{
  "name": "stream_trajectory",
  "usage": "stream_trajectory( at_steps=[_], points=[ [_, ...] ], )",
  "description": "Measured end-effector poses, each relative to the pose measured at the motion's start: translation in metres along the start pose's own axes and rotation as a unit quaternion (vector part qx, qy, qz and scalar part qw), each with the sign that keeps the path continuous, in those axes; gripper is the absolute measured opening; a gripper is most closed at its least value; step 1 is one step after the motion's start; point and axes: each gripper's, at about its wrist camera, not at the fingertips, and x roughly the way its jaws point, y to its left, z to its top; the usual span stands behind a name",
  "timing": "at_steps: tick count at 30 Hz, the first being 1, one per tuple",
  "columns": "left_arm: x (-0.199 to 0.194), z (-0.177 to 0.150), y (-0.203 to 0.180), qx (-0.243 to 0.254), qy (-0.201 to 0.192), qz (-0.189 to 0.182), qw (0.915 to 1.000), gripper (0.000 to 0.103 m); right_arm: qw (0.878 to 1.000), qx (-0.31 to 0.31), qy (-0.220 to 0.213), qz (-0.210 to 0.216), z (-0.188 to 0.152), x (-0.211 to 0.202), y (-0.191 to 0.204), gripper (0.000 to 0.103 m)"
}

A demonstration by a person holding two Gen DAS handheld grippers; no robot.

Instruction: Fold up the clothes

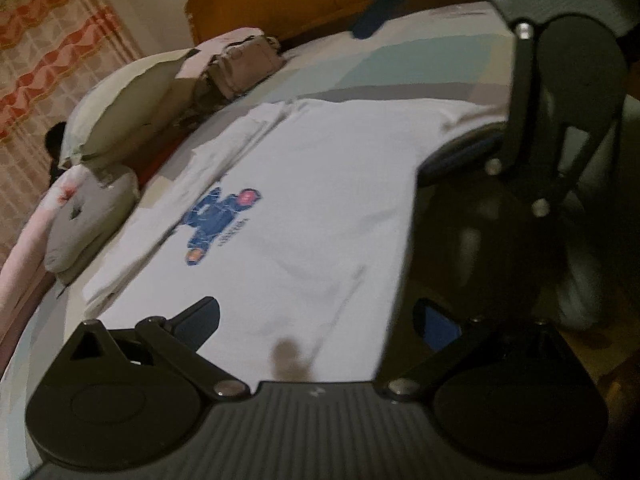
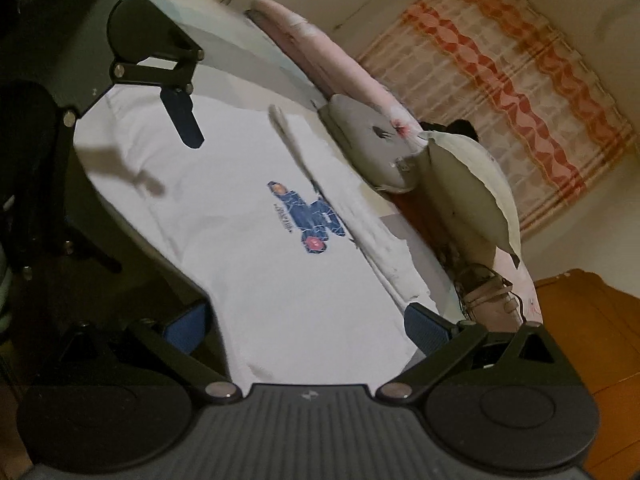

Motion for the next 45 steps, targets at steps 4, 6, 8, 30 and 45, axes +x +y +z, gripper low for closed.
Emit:
stream_trajectory(
  at_steps=[4, 6, 8, 30, 45],
  points=[
    [-0.003, 0.001, 0.013, -0.016, -0.003, 0.028, 0.9995, 0.102, 1.0, 0.01, 0.001, 0.014, -0.002, -0.002, -0.002, 0.103],
    [-0.006, 0.003, 0.018, -0.026, -0.01, 0.031, 0.9991, 0.102, 0.999, 0.013, 0.001, 0.03, -0.002, -0.002, 0.001, 0.103],
    [-0.008, 0.005, 0.021, -0.028, -0.014, 0.034, 0.9989, 0.102, 0.999, 0.013, -0.002, 0.044, 0.001, 0.0, 0.007, 0.103],
    [0.005, -0.007, -0.005, 0.122, 0.001, 0.102, 0.9872, 0.102, 0.999, -0.001, 0.022, -0.026, -0.002, 0.03, 0.023, 0.103],
    [0.005, -0.033, 0.015, 0.154, 0.032, 0.182, 0.9707, 0.103, 0.996, -0.025, 0.032, -0.074, -0.009, 0.042, 0.029, 0.103]
  ],
)
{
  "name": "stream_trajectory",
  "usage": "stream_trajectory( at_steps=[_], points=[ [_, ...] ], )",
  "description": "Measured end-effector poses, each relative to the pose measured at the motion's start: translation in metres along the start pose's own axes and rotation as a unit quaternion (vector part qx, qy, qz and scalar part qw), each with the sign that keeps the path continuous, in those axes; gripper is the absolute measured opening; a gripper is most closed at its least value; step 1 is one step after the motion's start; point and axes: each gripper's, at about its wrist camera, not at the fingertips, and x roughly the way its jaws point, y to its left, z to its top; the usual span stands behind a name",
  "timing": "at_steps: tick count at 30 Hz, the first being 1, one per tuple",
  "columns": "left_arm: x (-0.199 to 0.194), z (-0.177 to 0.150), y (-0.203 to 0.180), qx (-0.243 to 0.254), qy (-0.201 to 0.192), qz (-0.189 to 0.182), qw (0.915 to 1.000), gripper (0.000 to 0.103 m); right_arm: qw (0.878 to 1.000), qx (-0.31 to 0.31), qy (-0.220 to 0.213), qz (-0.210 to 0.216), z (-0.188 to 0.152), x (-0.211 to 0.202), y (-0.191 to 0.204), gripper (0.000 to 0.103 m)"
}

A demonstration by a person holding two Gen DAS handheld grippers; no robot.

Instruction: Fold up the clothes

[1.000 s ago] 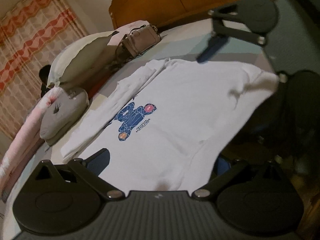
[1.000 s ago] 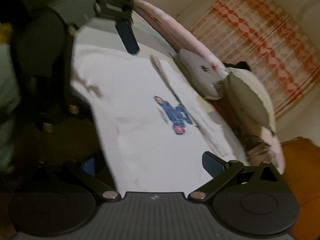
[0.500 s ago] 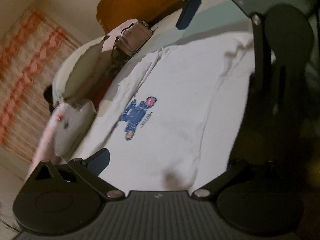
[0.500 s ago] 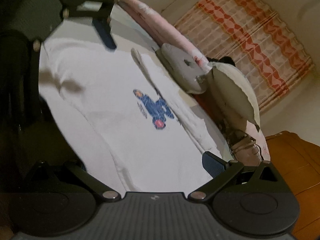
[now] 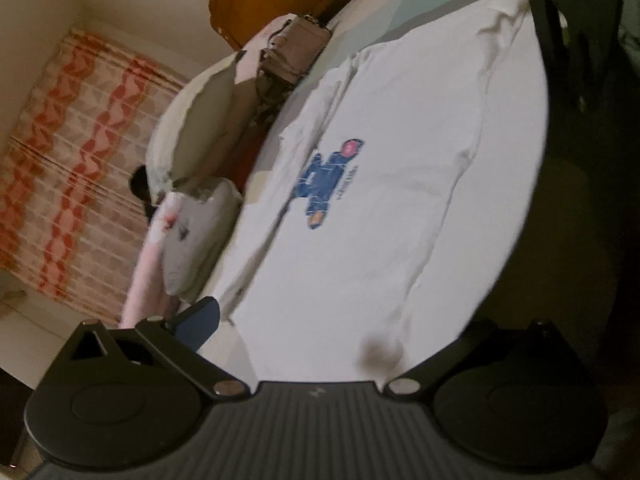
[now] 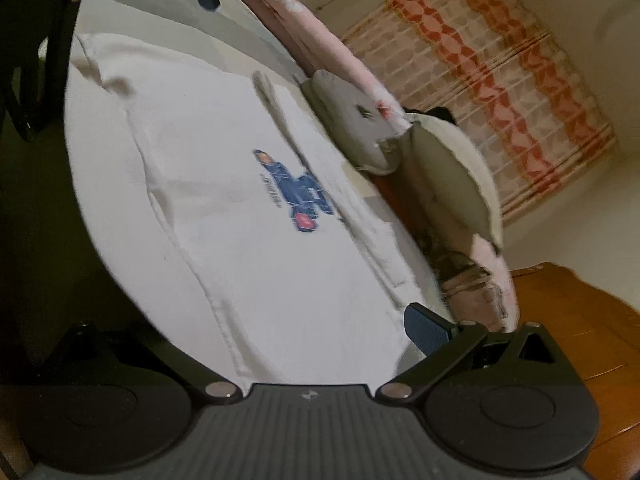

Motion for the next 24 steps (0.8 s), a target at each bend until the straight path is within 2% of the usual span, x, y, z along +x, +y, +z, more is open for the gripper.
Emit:
stream_trajectory(
  at_steps=[3, 13, 19, 24],
  points=[
    [0.004, -0.004, 0.005, -0.011, 0.008, -0.002, 0.9999, 0.103, 1.0, -0.002, 0.004, -0.011, -0.004, 0.001, -0.002, 0.103],
    [0.01, 0.002, 0.022, -0.013, -0.006, 0.043, 0.999, 0.103, 0.995, -0.013, -0.006, -0.096, 0.003, 0.01, -0.015, 0.103],
    [0.022, 0.007, 0.037, -0.007, -0.012, 0.052, 0.9985, 0.103, 0.995, -0.014, -0.003, -0.102, 0.01, 0.024, -0.027, 0.103],
    [0.036, 0.012, 0.046, 0.006, -0.017, 0.047, 0.9988, 0.103, 0.995, -0.016, -0.001, -0.099, 0.016, 0.042, -0.039, 0.103]
  ],
)
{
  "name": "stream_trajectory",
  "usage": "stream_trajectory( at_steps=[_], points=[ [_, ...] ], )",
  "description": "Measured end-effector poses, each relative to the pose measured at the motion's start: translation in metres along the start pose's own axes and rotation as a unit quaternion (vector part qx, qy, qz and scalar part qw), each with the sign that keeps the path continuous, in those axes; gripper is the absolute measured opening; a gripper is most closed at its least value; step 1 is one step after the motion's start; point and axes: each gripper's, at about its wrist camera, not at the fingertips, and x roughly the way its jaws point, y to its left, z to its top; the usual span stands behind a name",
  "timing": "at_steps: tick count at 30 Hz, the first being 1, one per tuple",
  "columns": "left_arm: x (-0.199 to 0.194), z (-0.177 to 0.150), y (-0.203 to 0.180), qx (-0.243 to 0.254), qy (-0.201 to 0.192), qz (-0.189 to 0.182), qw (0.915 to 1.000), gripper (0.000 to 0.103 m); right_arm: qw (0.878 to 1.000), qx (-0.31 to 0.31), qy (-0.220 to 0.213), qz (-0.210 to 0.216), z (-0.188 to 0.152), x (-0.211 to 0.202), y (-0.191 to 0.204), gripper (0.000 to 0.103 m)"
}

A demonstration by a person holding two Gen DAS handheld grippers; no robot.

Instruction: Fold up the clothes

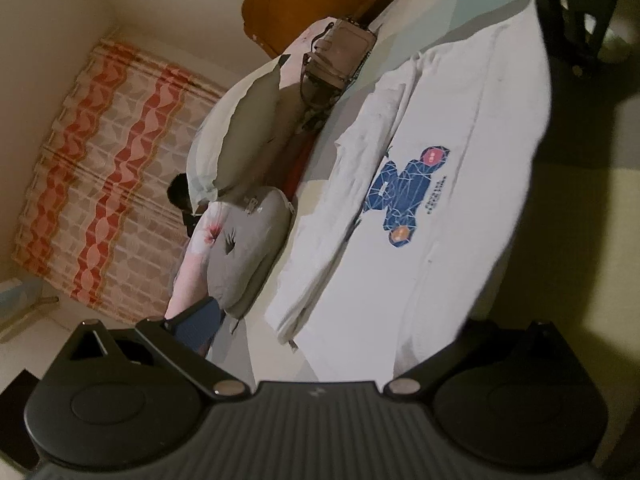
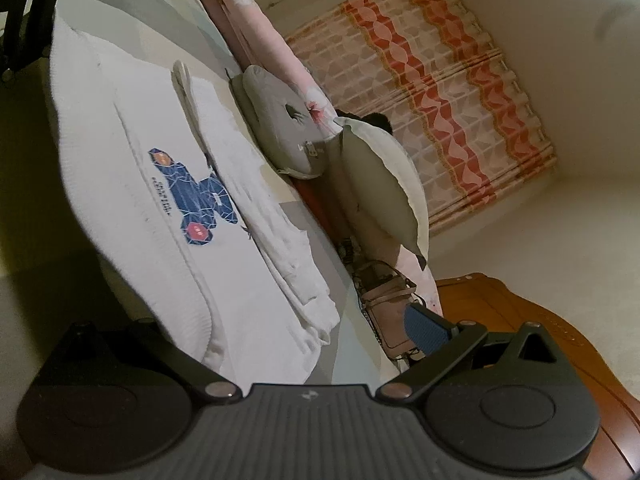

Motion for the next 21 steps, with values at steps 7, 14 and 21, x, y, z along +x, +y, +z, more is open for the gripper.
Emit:
stream_trajectory(
  at_steps=[7, 14, 21],
  points=[
    [0.033, 0.007, 0.022, -0.014, 0.0, -0.016, 0.9998, 0.103, 1.0, 0.007, 0.005, 0.021, 0.009, 0.032, -0.017, 0.103],
    [0.072, 0.013, 0.036, -0.008, -0.003, -0.007, 0.9999, 0.103, 1.0, 0.011, 0.003, 0.016, 0.017, 0.073, -0.028, 0.103],
    [0.114, 0.019, 0.051, -0.001, -0.008, 0.005, 1.0, 0.103, 1.0, 0.004, -0.007, 0.004, 0.026, 0.116, -0.037, 0.103]
  ],
)
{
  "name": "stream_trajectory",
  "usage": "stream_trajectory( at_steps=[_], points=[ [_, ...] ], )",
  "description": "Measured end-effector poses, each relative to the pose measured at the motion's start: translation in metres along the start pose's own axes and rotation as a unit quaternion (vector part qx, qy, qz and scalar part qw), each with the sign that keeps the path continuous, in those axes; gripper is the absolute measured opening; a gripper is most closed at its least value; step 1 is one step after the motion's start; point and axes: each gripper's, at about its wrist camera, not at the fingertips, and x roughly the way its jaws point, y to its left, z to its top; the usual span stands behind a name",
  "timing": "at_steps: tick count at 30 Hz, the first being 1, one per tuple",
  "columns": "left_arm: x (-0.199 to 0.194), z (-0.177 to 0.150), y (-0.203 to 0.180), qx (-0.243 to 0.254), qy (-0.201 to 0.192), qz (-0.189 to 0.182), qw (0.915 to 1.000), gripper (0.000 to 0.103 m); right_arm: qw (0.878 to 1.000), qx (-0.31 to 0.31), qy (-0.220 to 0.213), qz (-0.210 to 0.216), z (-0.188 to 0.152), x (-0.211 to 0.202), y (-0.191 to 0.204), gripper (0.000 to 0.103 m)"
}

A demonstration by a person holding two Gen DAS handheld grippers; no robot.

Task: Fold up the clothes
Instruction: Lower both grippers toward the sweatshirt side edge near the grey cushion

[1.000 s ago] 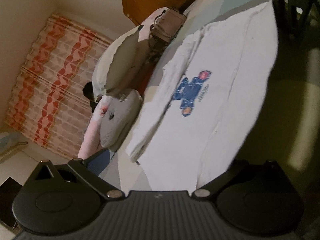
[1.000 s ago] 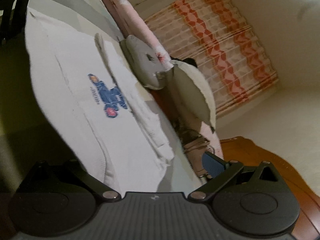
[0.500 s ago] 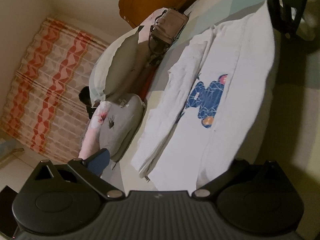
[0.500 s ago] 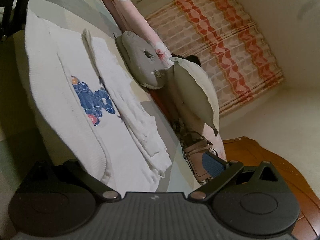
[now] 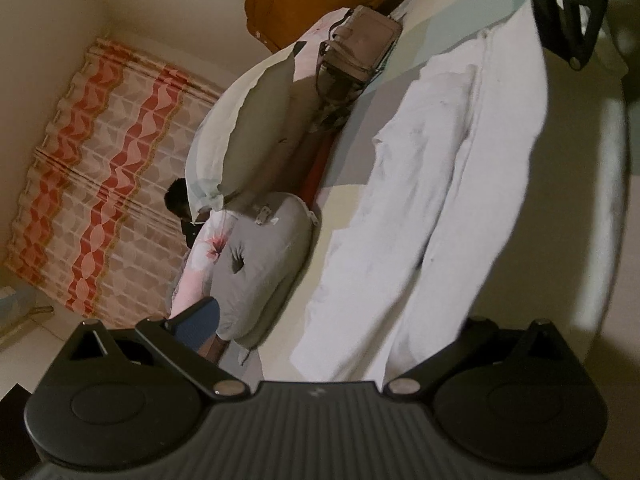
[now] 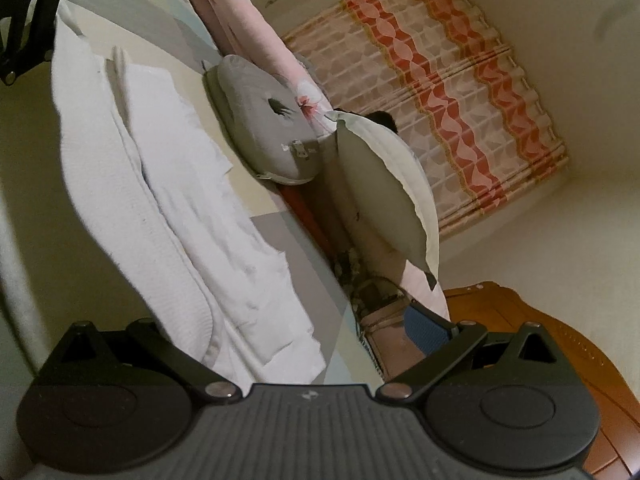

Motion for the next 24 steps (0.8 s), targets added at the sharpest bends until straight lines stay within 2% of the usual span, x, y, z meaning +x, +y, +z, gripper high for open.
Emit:
stream_trajectory(
  at_steps=[15, 20, 24],
  points=[
    [0.094, 0.01, 0.025, -0.012, 0.003, 0.016, 0.9998, 0.103, 1.0, 0.008, -0.011, -0.019, 0.015, 0.098, -0.027, 0.103],
    [0.127, 0.008, 0.032, -0.035, 0.019, 0.001, 0.9992, 0.103, 1.0, 0.01, -0.008, -0.008, 0.022, 0.131, -0.033, 0.103],
    [0.152, 0.004, 0.032, -0.052, 0.034, -0.022, 0.9978, 0.103, 0.999, 0.025, 0.009, 0.02, 0.023, 0.158, -0.032, 0.103]
  ],
)
